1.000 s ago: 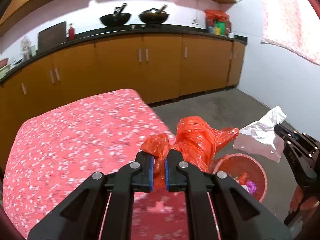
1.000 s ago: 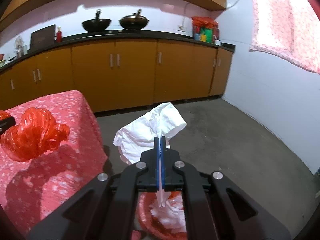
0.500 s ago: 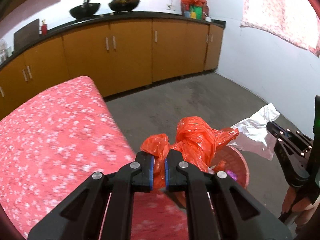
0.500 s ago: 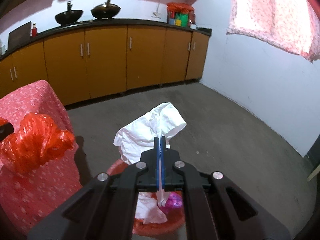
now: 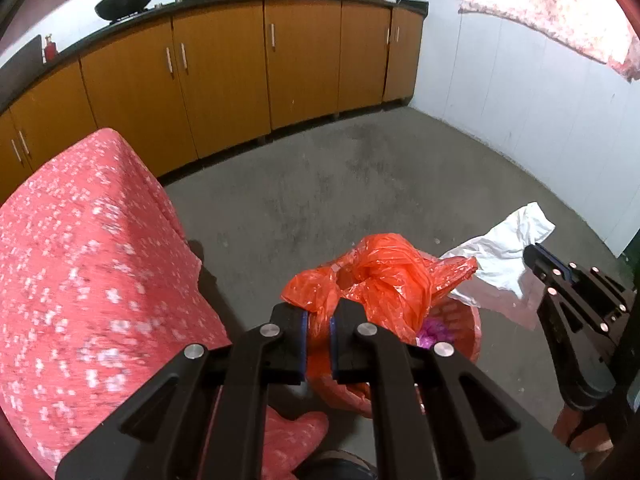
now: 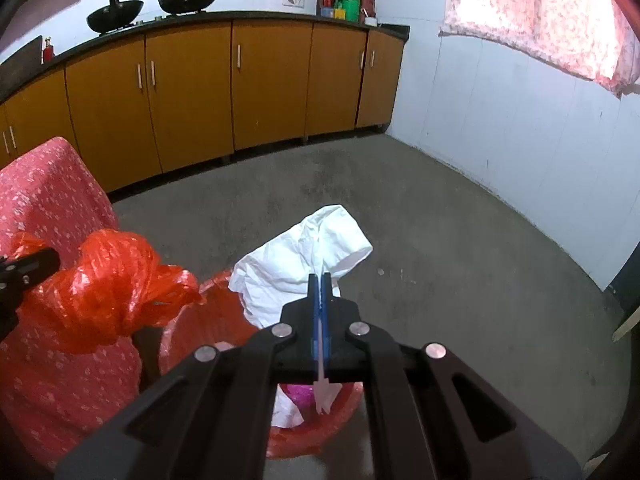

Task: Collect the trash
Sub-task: 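Carry the tissue and red bag over the orange basket and open both tools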

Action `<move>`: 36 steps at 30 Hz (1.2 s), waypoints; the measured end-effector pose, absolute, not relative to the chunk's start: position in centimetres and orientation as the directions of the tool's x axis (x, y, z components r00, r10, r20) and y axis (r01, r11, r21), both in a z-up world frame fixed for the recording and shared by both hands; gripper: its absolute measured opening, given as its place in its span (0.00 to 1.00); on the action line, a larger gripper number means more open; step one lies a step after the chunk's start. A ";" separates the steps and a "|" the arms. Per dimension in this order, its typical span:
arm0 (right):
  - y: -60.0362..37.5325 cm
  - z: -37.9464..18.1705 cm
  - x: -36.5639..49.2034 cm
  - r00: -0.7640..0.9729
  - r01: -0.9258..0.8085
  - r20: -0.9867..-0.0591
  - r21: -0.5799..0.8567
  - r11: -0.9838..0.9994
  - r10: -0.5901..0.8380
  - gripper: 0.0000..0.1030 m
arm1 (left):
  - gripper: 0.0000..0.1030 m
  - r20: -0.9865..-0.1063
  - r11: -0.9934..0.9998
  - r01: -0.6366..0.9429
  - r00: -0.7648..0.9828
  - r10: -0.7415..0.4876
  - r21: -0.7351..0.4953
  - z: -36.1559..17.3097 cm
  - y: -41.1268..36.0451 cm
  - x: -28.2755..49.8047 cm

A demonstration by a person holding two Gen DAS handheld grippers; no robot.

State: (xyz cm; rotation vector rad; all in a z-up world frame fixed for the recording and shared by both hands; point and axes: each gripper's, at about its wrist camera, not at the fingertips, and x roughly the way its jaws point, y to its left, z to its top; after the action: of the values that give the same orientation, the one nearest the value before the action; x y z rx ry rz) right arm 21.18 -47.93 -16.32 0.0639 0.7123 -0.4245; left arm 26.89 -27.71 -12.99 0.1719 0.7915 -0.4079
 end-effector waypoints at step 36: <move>-46.4 -13.8 20.3 0.737 0.346 -0.606 -0.044 0.937 -0.300 0.49 | 0.43 -0.678 0.924 0.375 0.662 -0.321 -0.072 -10.7 -25.5 26.7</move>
State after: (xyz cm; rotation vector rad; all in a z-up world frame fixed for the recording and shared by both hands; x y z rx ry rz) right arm 20.34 -46.43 -13.78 0.0731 0.6521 -0.3553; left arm 26.73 -25.51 -10.67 0.0763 0.7512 -0.3937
